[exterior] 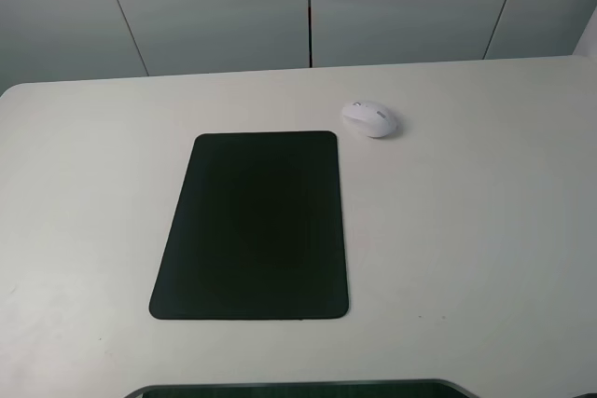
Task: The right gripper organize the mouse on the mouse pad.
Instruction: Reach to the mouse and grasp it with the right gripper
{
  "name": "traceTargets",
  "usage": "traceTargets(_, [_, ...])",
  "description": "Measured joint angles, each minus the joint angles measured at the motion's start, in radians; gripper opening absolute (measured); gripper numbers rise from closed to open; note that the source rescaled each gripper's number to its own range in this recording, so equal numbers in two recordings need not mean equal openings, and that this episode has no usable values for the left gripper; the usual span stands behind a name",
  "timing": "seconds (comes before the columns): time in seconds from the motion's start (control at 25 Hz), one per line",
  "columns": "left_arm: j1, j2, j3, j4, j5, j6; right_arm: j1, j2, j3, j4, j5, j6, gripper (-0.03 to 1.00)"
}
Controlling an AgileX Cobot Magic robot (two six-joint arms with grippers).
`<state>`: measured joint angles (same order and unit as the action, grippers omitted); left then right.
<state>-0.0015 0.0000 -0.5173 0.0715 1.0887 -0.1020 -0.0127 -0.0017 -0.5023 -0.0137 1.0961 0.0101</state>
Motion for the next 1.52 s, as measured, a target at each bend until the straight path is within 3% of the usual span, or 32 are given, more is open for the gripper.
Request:
traceTargets(0.92, [0.0,0.0,0.0,0.0,0.0,0.0,0.0,0.002,0.0,0.0,0.0,0.0,1.0])
traceTargets(1.24, [0.0,0.0,0.0,0.0,0.0,0.0,0.0,0.219,-0.002,0.0,0.0,0.0,1.0])
traceTargets(1.36, [0.0,0.0,0.0,0.0,0.0,0.0,0.0,0.344,-0.025,0.014,-0.059,0.0,1.0])
traceTargets(1.52, [0.0,0.0,0.0,0.0,0.0,0.0,0.0,0.513,-0.084,0.054,-0.256,0.0,1.0])
